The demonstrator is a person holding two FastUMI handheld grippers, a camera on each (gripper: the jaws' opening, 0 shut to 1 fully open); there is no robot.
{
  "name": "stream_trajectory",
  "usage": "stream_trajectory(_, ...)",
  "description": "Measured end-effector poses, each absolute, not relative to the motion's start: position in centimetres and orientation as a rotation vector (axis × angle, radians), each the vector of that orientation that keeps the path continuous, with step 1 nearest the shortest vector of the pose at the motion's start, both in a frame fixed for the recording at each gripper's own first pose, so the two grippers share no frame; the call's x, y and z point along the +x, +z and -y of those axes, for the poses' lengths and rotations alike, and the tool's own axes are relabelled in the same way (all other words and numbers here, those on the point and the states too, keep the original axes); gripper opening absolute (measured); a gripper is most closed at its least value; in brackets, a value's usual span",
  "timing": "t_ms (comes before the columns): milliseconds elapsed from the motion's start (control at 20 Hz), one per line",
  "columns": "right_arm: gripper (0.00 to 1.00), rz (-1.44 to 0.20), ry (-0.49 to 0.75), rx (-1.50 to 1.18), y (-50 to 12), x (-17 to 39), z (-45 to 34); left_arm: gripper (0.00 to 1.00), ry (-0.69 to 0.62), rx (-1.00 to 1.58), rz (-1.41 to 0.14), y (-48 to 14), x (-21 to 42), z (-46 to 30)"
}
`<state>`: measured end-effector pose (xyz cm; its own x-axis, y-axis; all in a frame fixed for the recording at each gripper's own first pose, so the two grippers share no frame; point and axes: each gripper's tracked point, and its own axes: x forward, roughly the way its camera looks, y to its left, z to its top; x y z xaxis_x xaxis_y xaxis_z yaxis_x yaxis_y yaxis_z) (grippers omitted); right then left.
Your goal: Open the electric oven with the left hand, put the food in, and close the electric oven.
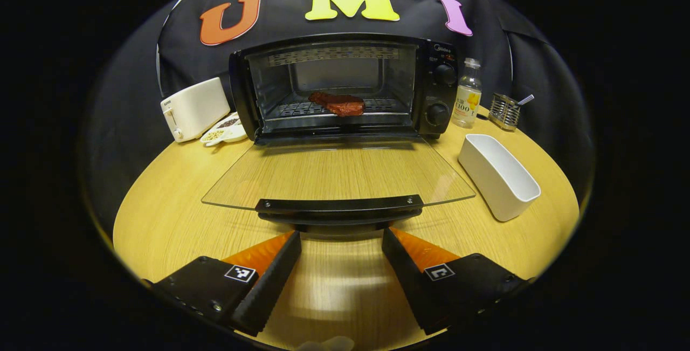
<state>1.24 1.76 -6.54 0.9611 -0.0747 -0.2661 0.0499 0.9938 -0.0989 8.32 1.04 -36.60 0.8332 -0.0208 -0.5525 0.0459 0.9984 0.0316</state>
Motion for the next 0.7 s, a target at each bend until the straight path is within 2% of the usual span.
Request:
stream_trajectory(300, 1.00, -0.277, -0.048, -0.073, -7.1, 1.5, -2.5, 0.97, -0.039, 0.034, -0.593, -35.8, 8.2, -0.9)
stream_trajectory(700, 1.00, -0.278, -0.014, -0.059, -7.8, 1.7, -3.8, 0.98, -0.059, 0.016, -0.534, -31.3, 9.3, -1.0)
